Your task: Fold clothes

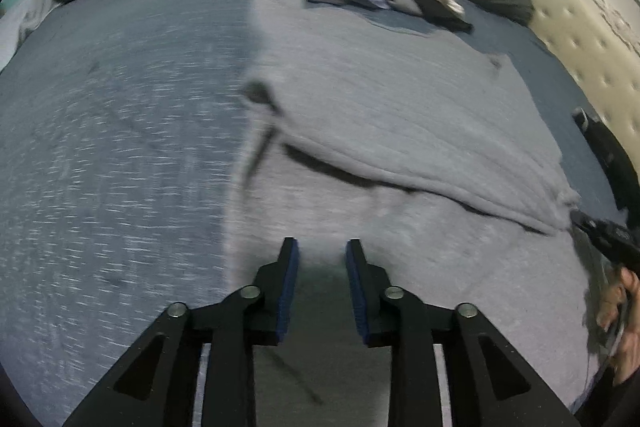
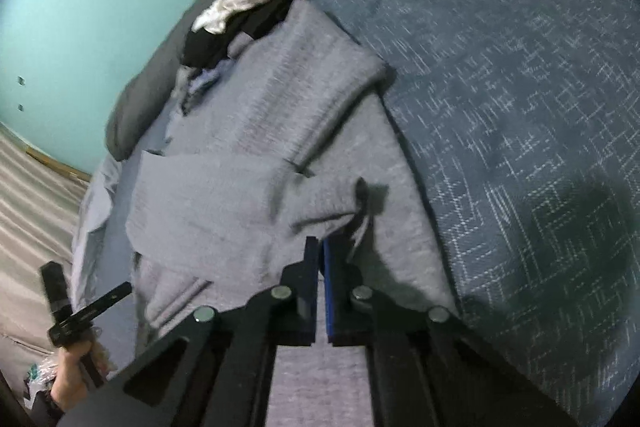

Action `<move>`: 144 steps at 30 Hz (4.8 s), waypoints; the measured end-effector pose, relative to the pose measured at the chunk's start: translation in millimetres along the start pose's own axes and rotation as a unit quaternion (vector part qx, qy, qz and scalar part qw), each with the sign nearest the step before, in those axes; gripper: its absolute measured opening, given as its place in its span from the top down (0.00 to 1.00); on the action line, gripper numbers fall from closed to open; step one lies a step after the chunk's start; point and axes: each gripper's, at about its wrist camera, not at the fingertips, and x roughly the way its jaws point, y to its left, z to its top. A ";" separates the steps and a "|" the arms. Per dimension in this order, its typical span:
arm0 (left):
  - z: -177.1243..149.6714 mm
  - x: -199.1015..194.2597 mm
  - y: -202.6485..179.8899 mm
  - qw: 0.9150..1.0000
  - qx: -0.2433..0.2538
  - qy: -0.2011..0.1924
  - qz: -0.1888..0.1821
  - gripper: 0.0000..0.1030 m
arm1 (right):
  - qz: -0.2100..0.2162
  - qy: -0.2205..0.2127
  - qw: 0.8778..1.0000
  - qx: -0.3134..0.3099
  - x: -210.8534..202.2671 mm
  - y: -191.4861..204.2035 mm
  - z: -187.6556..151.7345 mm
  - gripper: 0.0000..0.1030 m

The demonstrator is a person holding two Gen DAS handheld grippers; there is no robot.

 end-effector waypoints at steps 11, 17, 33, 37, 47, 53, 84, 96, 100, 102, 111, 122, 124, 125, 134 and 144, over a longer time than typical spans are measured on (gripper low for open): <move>37.5 32.8 5.1 0.996 0.050 -0.008 0.076 0.61 | 0.047 -0.021 0.998 0.019 -17.0 4.4 3.1 0.98; 51.0 53.9 -7.3 0.988 0.106 -0.008 0.107 0.63 | 0.045 -0.022 0.998 0.031 -15.5 -2.8 2.9 0.98; 50.3 52.0 57.5 0.996 -0.071 -0.042 0.014 0.90 | 0.042 -0.008 0.998 0.038 -6.1 -7.0 1.2 0.98; 53.7 51.3 29.9 0.996 0.027 -0.045 0.068 0.80 | 0.044 -0.007 0.998 0.039 -5.4 -7.2 2.6 0.98; 52.1 61.1 -1.9 0.976 0.180 -0.033 0.115 0.79 | 0.043 -0.003 0.998 0.041 -0.7 -9.3 2.7 0.96; 45.2 37.3 4.9 0.973 0.190 -0.079 0.103 0.92 | 0.042 -0.002 0.998 0.043 0.8 -10.4 4.2 0.96; 36.0 45.3 85.0 0.996 -0.023 -0.061 -0.055 0.91 | -0.029 0.011 0.999 0.013 29.1 1.9 4.1 0.96; 37.9 44.9 86.1 0.997 0.007 -0.049 -0.059 0.91 | -0.017 -0.011 0.999 0.035 -28.6 -8.7 -24.6 0.97; 36.9 45.4 85.3 0.997 0.017 -0.044 -0.054 0.91 | -0.040 -0.002 0.998 0.047 -15.6 -20.7 -35.6 0.97; 37.4 46.0 84.7 0.998 0.022 -0.042 -0.052 0.91 | -0.039 -0.006 0.998 0.048 -17.1 -20.3 -38.0 0.97; 37.4 46.7 75.9 0.998 0.042 -0.030 -0.034 0.90 | -0.031 -0.002 0.998 0.048 -13.0 -23.1 -41.9 0.97; 47.4 -1.3 67.7 0.996 0.037 -0.076 -0.007 0.89 | -0.029 0.000 0.999 0.041 -18.1 -15.4 -45.2 0.95; 52.1 4.1 56.5 0.996 0.044 -0.070 -0.014 0.89 | -0.035 -0.002 0.998 0.043 -19.8 -16.0 -46.2 0.94; 54.5 8.0 51.1 0.996 0.047 -0.067 -0.017 0.89 | -0.038 -0.004 0.998 0.044 -21.5 -17.1 -46.8 0.94; 59.5 61.2 41.9 0.999 0.033 -0.014 -0.019 0.89 | -0.041 -0.071 0.997 0.009 -50.3 4.9 -31.4 0.94; 63.0 38.0 47.4 0.999 0.015 -0.048 -0.013 0.89 | -0.038 0.004 0.999 0.009 -0.7 0.5 -33.0 0.94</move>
